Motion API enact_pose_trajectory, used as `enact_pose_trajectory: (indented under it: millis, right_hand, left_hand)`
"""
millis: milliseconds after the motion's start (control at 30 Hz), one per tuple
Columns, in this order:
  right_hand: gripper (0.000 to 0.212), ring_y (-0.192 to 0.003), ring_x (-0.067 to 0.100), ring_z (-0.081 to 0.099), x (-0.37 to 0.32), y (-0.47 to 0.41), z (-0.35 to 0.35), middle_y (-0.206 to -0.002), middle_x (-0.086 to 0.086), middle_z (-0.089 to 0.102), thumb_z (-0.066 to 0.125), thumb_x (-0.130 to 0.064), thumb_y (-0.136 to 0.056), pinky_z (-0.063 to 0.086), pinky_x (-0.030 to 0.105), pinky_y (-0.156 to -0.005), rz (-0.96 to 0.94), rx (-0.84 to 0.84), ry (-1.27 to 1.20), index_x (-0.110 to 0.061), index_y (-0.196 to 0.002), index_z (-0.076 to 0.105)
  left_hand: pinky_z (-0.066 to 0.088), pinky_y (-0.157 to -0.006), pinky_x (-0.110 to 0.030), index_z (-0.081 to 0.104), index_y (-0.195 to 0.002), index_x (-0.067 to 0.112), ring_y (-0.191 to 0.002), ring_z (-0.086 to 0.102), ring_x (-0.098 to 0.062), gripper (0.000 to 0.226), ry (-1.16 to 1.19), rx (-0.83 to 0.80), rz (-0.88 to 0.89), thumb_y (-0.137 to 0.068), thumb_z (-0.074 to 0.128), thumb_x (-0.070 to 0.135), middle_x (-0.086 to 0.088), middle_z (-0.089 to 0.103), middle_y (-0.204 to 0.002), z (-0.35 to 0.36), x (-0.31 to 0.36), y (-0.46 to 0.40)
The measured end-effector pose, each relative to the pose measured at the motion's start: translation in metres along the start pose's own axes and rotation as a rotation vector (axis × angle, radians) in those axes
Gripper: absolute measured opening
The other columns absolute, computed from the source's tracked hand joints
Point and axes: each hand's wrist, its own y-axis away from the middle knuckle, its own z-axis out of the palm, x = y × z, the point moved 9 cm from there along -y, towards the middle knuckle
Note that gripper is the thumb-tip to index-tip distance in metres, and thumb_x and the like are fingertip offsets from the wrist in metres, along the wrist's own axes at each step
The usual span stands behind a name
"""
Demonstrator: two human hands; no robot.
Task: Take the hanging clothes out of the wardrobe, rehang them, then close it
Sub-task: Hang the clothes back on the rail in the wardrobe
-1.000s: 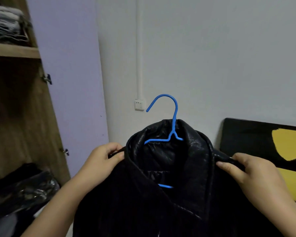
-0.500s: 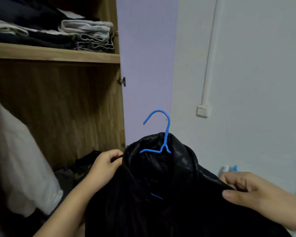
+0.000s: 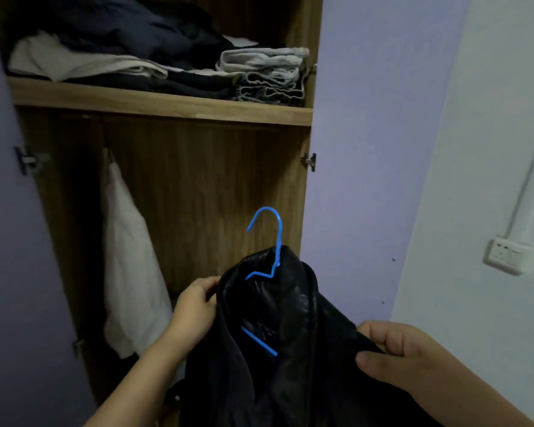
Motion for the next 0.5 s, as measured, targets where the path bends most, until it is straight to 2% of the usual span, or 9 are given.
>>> enact_pose_trajectory:
  millis: [67,133,233,400,500]
  right_hand:
    - [0.010,-0.049,0.010,0.056,0.005,-0.022,-0.001,-0.057,0.005,0.060,0.067,-0.003,-0.075,0.041,0.014,-0.048,0.019,-0.032,-0.007,-0.003,-0.068,0.060]
    - [0.012,-0.054,0.011,0.058,0.010,-0.043,-0.001,-0.060,0.006,0.062,0.059,0.008,-0.085,0.041,0.013,-0.050,0.034,-0.061,0.023,0.002,-0.074,0.058]
    - [0.012,-0.059,0.011,0.063,0.012,-0.078,0.001,-0.066,0.009,0.067,0.056,0.011,-0.084,0.043,0.012,-0.053,0.038,-0.065,0.052,0.004,-0.076,0.062]
    - [0.009,-0.056,0.011,0.066,0.013,-0.142,0.008,-0.068,0.014,0.070,0.055,0.014,-0.083,0.046,0.011,-0.050,0.064,0.005,0.016,0.012,-0.085,0.063]
    - [0.008,-0.062,0.019,0.067,0.007,-0.185,0.020,-0.071,0.018,0.070,0.065,0.007,-0.078,0.048,0.016,-0.052,0.068,0.025,-0.016,0.011,-0.084,0.064]
  left_hand:
    - [0.044,-0.086,-0.024,0.068,-0.106,0.013,-0.098,0.060,-0.012,0.025,-0.071,0.085,-0.069,-0.088,0.054,0.003,0.003,0.065,-0.102,-0.013,-0.010,-0.001]
    - [0.043,-0.082,-0.022,0.067,-0.108,0.009,-0.099,0.061,-0.014,0.023,-0.153,0.128,-0.134,-0.090,0.054,0.006,0.000,0.067,-0.104,-0.023,-0.023,-0.006]
    - [0.044,-0.083,-0.023,0.065,-0.108,0.014,-0.102,0.061,-0.017,0.020,-0.229,0.162,-0.216,-0.092,0.053,0.014,-0.001,0.067,-0.107,-0.040,-0.042,-0.014]
    - [0.043,-0.088,-0.023,0.061,-0.114,0.021,-0.110,0.057,-0.014,0.023,-0.370,0.191,-0.208,-0.094,0.051,0.024,0.002,0.062,-0.116,-0.061,-0.072,-0.041]
    - [0.043,-0.087,-0.022,0.057,-0.117,0.026,-0.106,0.056,-0.010,0.024,-0.448,0.166,-0.232,-0.094,0.050,0.029,0.005,0.058,-0.117,-0.077,-0.097,-0.070]
